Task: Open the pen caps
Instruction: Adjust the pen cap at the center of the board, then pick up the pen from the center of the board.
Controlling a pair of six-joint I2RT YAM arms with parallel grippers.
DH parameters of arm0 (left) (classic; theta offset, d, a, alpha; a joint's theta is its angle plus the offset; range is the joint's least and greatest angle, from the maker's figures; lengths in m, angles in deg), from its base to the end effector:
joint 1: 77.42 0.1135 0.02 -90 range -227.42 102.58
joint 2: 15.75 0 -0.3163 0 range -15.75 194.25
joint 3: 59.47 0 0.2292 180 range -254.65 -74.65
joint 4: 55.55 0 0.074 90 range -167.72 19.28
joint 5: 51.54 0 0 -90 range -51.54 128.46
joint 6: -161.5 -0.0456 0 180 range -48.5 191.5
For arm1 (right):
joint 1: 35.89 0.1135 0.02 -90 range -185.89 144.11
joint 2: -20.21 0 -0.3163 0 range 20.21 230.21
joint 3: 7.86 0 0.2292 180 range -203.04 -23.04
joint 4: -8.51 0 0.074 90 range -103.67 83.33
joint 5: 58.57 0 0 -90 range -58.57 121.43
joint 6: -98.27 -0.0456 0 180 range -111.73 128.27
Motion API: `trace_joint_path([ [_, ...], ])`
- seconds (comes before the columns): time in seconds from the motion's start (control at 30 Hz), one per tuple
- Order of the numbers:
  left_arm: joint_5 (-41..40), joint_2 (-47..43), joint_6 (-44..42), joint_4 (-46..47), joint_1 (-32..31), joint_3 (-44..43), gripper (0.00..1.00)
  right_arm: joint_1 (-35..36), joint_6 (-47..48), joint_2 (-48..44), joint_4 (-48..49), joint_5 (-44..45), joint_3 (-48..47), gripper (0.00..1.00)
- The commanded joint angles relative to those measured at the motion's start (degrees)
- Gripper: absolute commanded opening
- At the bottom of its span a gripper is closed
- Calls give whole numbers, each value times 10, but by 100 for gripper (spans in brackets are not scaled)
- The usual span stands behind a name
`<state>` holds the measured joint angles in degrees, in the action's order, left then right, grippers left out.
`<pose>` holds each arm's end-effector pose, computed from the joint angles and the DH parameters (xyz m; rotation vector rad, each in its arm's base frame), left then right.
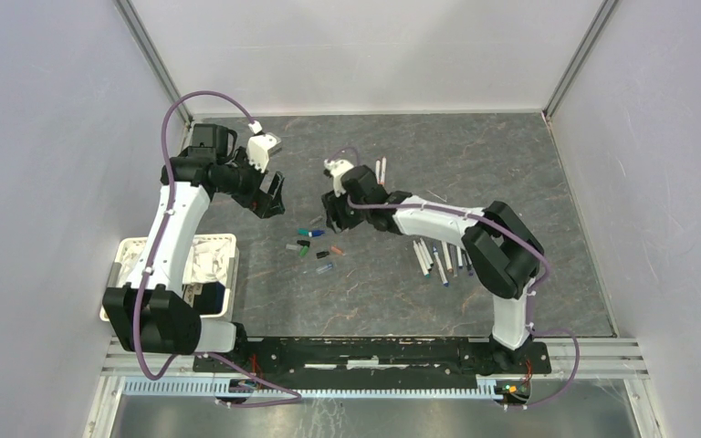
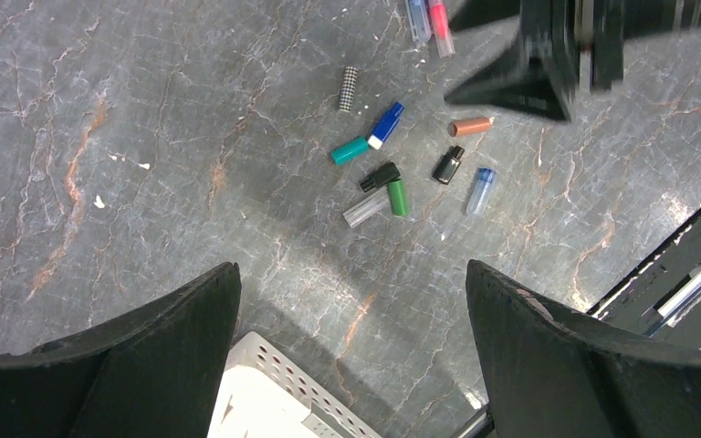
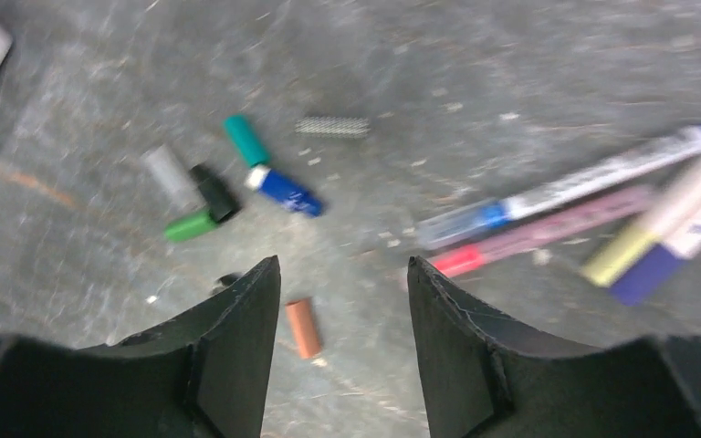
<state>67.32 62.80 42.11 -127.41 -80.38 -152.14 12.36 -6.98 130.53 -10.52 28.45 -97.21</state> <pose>0.2388 -0.0344 0.3831 0.8573 2.3015 -0.4516 0.2882 0.3264 0.2513 -0.6949 2.2455 0.6287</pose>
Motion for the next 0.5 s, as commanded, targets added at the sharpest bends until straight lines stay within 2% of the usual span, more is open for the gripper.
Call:
trace_joint_path([
  [0.0,17,-17,4,5,3,-5,97,-62,-22,-21,-35,60,-39,58],
  [0.2,22,-21,4,1,2,-9,97,-151,-60,19,-70,184,-89,44],
  [0.33,23,-23,-1,-2,3,-5,97,-178,-46,85,-98,203,-159,38],
  [0.47,24,-19,-3,-3,3,-4,97,-190,-36,148,-115,194,-240,38],
])
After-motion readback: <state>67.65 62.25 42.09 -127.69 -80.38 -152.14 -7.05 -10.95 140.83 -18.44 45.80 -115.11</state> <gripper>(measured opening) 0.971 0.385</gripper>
